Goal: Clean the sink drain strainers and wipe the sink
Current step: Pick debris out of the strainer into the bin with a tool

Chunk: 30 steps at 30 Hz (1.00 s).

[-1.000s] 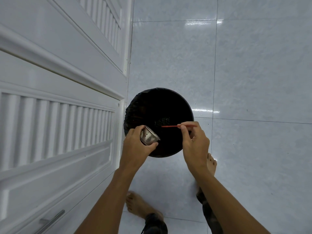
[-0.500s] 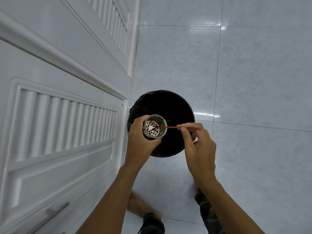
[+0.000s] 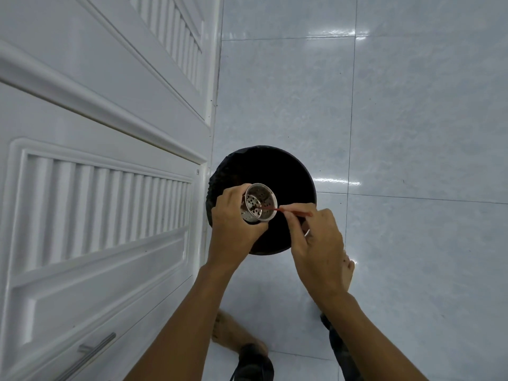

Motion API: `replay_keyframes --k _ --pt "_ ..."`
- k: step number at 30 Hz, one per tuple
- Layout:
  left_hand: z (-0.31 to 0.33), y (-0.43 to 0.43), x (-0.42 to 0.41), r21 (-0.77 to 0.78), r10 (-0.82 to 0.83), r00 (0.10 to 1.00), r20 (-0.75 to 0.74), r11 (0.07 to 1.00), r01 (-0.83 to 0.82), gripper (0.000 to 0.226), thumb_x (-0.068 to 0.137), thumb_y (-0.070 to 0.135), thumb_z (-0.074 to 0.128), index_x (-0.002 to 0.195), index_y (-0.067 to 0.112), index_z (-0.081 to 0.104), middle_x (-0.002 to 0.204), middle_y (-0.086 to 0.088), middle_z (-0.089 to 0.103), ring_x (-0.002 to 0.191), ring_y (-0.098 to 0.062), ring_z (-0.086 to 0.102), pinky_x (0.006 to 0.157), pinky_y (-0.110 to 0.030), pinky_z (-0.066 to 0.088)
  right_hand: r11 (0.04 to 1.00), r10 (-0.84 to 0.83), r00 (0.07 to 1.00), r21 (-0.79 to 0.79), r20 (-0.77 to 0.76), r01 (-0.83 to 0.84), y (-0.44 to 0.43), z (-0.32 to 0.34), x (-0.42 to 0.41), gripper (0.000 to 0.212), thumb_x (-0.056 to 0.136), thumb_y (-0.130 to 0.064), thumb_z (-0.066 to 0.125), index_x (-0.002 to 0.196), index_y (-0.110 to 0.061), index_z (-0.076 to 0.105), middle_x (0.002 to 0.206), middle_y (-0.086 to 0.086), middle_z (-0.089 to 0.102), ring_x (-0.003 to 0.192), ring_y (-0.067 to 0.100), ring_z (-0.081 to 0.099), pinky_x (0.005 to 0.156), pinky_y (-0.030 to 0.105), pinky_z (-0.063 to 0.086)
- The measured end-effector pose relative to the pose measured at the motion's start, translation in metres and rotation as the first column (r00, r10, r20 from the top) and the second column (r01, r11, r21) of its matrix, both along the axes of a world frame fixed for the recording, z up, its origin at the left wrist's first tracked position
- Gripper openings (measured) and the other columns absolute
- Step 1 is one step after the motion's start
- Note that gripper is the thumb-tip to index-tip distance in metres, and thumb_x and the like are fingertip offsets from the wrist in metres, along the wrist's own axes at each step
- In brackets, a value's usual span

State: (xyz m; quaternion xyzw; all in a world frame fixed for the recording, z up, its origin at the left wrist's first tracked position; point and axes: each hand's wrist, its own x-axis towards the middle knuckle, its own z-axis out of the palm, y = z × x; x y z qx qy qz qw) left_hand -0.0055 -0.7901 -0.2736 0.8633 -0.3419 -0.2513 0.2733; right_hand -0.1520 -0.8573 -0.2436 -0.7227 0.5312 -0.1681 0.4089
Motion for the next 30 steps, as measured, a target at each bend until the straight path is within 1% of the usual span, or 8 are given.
replay_keyframes --k 4,8,12,16,19,21,26,30 --pt "-0.007 0.008 -0.006 0.057 -0.001 1.000 0.003 0.998 0.001 0.078 0.071 0.026 0.092 0.139 0.017 0.055 0.133 -0.001 0.057 0.123 -0.018 0.052 0.104 -0.045 0.050 0.998 0.041 0.997 0.056 -0.063 -0.037 0.008 -0.007 -0.002 0.023 0.100 -0.025 0.063 0.118 -0.016 0.072 0.098 0.007 0.068 0.083 0.018 0.065 0.069 0.012 0.047" --pt "-0.009 0.010 -0.007 0.114 -0.016 0.999 0.036 0.993 0.012 0.079 0.070 0.029 0.092 0.139 0.017 0.056 0.131 -0.003 0.057 0.121 -0.020 0.052 0.104 -0.043 0.049 1.000 0.012 0.998 0.019 -0.063 -0.011 -0.001 -0.011 -0.005 0.021 0.099 -0.021 0.065 0.116 -0.013 0.073 0.096 0.010 0.069 0.082 0.020 0.065 0.068 0.021 0.053" --pt "-0.011 0.009 -0.003 0.209 -0.052 0.997 0.065 0.977 0.038 0.082 0.072 0.040 0.090 0.143 0.018 0.056 0.131 -0.005 0.057 0.120 -0.022 0.051 0.100 -0.029 0.040 0.988 0.152 0.986 0.035 -0.073 -0.150 0.007 -0.022 -0.005 0.020 0.099 -0.022 0.065 0.116 -0.015 0.072 0.096 0.008 0.069 0.080 0.018 0.064 0.068 0.022 0.055" --pt "-0.013 0.008 -0.001 0.338 -0.061 0.993 0.106 0.941 0.022 0.081 0.076 0.055 0.082 0.146 0.025 0.052 0.133 -0.005 0.059 0.121 -0.022 0.053 0.103 -0.030 0.035 0.999 -0.014 0.997 0.035 -0.076 0.017 -0.003 -0.032 -0.005 0.019 0.098 -0.024 0.064 0.113 -0.015 0.072 0.087 0.003 0.064 0.073 0.011 0.058 0.063 0.012 0.043" --pt "-0.016 0.009 0.004 0.392 -0.058 0.992 0.115 0.920 0.008 0.082 0.077 0.061 0.077 0.146 0.027 0.050 0.133 -0.004 0.060 0.122 -0.022 0.054 0.106 -0.035 0.035 0.998 0.052 0.999 0.046 -0.006 -0.052 -0.004 -0.037 -0.002 0.019 0.098 -0.026 0.064 0.113 -0.016 0.071 0.089 -0.001 0.068 0.076 0.012 0.062 0.065 0.018 0.053" --pt "-0.017 0.013 0.006 0.405 -0.077 0.989 0.124 0.914 0.020 0.082 0.076 0.063 0.076 0.145 0.027 0.051 0.130 -0.003 0.061 0.121 -0.022 0.055 0.106 -0.036 0.035 0.987 0.137 0.990 0.089 -0.025 -0.134 0.004 -0.040 0.001 0.018 0.099 -0.025 0.063 0.114 -0.017 0.071 0.094 0.003 0.071 0.081 0.015 0.065 0.070 0.025 0.057" --pt "-0.022 0.022 0.004 0.497 -0.054 0.997 0.054 0.867 0.020 0.075 0.073 0.070 0.073 0.131 0.026 0.058 0.111 0.003 0.069 0.106 -0.020 0.064 0.098 -0.039 0.035 0.994 -0.050 0.996 0.097 -0.076 0.057 -0.003 -0.046 0.000 0.021 0.102 -0.030 0.057 0.115 -0.017 0.069 0.088 0.001 0.070 0.077 0.015 0.066 0.067 0.032 0.059" --pt "-0.023 0.040 0.004 0.547 0.021 0.999 -0.029 0.837 -0.001 0.066 0.075 0.069 0.074 0.122 0.027 0.058 0.104 0.010 0.069 0.102 -0.017 0.066 0.099 -0.037 0.030 0.985 0.038 0.991 0.171 -0.130 -0.016 0.002 -0.047 0.000 0.027 0.102 -0.036 0.055 0.119 -0.019 0.067 0.093 0.002 0.072 0.082 0.016 0.069 0.073 0.036 0.062"
